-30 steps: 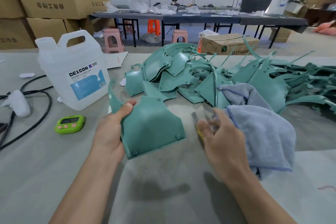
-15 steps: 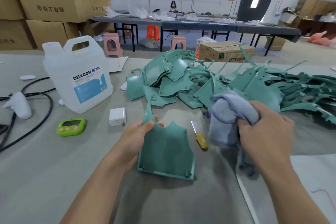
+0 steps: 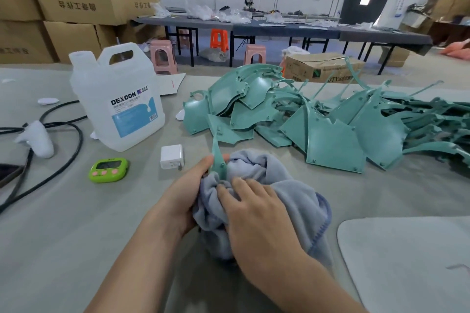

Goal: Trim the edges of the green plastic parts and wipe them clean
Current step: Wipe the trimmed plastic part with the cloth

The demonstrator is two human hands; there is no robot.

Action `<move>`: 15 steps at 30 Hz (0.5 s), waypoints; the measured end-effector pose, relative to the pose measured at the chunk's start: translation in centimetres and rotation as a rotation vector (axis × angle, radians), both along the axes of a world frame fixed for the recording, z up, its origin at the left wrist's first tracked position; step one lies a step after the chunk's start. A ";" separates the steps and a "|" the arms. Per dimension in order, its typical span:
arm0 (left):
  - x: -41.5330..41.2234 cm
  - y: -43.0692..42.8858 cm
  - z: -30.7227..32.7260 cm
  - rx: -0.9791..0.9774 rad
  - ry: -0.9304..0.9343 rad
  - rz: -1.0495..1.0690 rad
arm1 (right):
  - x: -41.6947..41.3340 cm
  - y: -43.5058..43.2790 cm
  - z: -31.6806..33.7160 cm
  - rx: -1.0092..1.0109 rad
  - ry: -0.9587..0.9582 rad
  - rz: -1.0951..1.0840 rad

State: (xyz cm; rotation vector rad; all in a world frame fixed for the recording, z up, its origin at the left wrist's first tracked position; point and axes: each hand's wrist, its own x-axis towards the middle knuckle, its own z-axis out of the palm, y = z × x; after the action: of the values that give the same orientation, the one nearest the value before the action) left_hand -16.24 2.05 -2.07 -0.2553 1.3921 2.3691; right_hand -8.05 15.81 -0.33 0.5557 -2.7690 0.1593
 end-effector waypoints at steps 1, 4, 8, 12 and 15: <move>0.1 0.1 -0.1 -0.038 0.005 0.009 | 0.6 0.2 -0.3 0.022 0.037 0.023; 0.5 0.5 0.1 -0.071 0.003 0.047 | 1.7 1.0 -0.5 0.086 0.048 0.128; 0.7 1.0 0.6 -0.138 0.019 0.096 | -0.4 1.8 0.9 0.090 0.072 0.095; 0.7 1.1 0.4 -0.339 0.114 0.101 | -4.5 2.1 2.7 -0.121 0.056 -0.170; 0.6 1.0 0.3 -0.431 0.241 0.123 | -7.3 2.7 4.1 -0.356 -0.034 -0.281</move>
State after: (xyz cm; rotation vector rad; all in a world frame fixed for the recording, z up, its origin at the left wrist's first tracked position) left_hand -15.65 3.09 -1.82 -0.1758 2.0539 2.2260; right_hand -15.32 18.55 3.79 0.0736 -2.7216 0.5843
